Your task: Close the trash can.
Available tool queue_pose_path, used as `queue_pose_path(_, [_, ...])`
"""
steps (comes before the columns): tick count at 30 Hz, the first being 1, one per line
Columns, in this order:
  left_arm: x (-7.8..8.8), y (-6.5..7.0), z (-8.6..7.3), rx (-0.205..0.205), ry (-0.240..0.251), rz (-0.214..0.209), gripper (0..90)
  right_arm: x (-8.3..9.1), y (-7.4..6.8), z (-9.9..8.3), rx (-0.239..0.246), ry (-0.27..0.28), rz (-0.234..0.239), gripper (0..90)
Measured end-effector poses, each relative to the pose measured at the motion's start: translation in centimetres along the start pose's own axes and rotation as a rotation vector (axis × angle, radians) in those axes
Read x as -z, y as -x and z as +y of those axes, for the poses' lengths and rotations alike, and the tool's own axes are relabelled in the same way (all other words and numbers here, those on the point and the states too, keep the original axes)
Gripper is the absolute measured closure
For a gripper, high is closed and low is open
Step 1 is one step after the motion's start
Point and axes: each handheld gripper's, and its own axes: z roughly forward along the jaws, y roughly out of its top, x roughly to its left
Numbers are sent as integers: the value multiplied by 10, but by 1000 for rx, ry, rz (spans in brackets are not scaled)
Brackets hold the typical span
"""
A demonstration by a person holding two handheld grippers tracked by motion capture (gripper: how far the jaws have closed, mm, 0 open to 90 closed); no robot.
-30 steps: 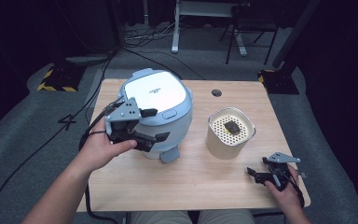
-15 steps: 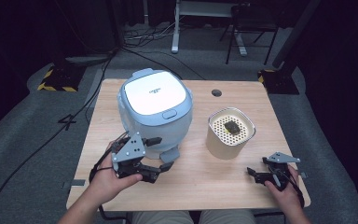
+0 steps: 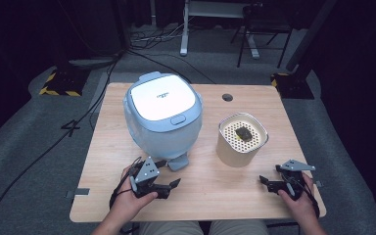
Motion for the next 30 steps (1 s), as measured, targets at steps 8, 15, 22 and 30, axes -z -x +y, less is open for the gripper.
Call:
queue_pose_path(8, [-13,-11,-27,68,-81,55,217,0,0,0,0,0,0,150])
queue_pose_path(15, [-13,-14,-30,81,-233,125,233,0,0,0,1,0,0,150])
queue_pose_path(22, [-10,-22,-33,61,-301,128,153,0,0,0,2,0,1,150])
queue_pose_path(30, [-7,-25,-35,58,-301,119,150,0,0,0,1,0,1,150])
